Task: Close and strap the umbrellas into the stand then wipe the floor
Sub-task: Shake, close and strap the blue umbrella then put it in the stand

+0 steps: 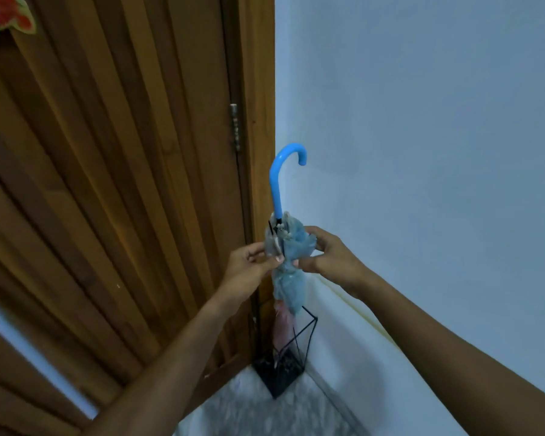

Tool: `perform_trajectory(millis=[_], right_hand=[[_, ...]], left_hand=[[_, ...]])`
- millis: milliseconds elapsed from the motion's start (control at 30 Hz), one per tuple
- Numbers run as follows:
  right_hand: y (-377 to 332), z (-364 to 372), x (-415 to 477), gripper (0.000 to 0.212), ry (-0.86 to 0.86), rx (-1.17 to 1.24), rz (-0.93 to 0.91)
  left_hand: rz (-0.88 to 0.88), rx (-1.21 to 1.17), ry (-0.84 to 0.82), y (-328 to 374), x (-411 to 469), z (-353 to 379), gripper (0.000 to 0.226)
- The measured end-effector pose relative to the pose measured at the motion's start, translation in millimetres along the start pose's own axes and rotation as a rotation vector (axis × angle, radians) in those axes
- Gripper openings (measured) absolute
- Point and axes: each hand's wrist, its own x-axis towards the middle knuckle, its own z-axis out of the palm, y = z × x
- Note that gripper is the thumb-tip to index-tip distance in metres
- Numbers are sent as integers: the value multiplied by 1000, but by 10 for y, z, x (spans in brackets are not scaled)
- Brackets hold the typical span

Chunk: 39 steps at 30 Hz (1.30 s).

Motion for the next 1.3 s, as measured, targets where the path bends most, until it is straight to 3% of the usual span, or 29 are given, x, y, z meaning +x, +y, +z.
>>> perform_trajectory(millis=[333,400,433,500,600,700,1000,1300], right_hand=[[1355,-58,1054,52,-131,70,258],[1718,-9,1275,53,-156,131,338],[1907,25,1378,53,-170,161,388],[2317,115,1575,55,-209,203,484],[2882,262,1813,66,-230,230,592],[3391,413,1971,61,-226,282,698],[4561,885,1992,59,-182,385,780],[4983,1149,2092,57,-95,291,806]], left_hand=[[-387,48,63,-1057,972,32,19],[-431,46,124,-1386,1160,14,5],[-456,23,144,-1578,1261,5,18],[-530,-30,157,-1960,1451,-20,5],[-610,-123,218,-2457,1655,-41,18],[-624,-148,297,-2907,1801,-48,27],[-781,-138,404,-4063,2024,-175,30],[-795,-106,389,-4393,2215,-260,36]])
